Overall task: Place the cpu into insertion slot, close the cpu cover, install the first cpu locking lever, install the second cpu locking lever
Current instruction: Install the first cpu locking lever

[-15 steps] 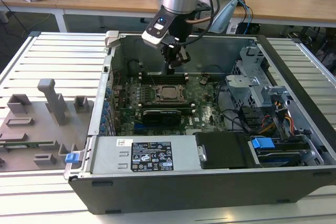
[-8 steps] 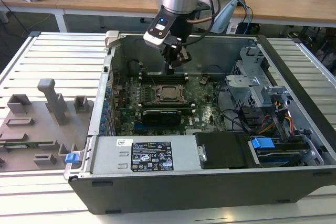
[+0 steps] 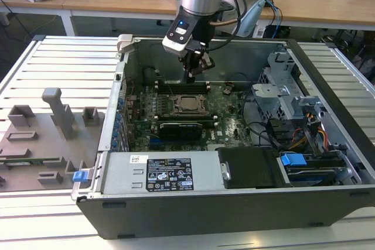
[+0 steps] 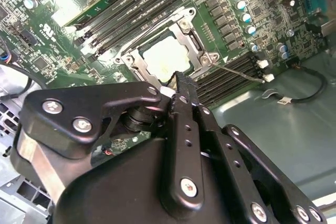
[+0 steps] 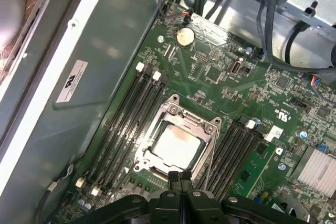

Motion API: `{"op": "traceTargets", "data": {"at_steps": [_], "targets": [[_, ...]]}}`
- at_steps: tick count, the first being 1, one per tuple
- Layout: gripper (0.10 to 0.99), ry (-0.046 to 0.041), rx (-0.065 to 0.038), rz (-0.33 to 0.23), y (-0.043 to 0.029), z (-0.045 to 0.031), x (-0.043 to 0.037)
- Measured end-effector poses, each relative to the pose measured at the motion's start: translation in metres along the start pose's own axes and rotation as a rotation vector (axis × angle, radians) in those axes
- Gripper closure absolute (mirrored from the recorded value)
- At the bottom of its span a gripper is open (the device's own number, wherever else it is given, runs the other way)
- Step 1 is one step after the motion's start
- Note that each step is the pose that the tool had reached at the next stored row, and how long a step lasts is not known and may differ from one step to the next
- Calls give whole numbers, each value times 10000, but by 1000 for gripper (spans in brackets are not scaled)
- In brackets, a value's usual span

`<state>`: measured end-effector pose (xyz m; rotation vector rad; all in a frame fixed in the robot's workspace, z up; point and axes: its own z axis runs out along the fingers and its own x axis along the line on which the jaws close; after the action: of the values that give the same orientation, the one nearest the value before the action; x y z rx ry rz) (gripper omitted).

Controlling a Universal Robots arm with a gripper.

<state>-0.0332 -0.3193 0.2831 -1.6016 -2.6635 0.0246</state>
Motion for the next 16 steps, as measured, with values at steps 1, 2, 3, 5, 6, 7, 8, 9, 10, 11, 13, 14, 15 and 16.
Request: {"op": "traceTargets", "data": {"at_steps": [1,2,3,5,6,7,8,9,10,11,13,14,15,16], "targets": [[980,-3,1,-86,0,0,0],[980,-5,3,-151,0,0,0],[980,-6,4,-192,0,0,0],[980,-10,7,-313,0,0,0],[980,-11,8,-356,0,0,0],[980,-12,8,-392,0,0,0],[980,-13,9,-438,0,0,0],[980,-15,10,-485,0,0,0],[980,-18,12,-578,0,0,0],[980,-21,14,-660,0,0,0],[980,-30,20,-982,0,0,0],[980,-36,24,-1182,0,0,0],[980,-47,31,-1495,0,0,0],[980,-51,34,-1660,0,0,0]]}}
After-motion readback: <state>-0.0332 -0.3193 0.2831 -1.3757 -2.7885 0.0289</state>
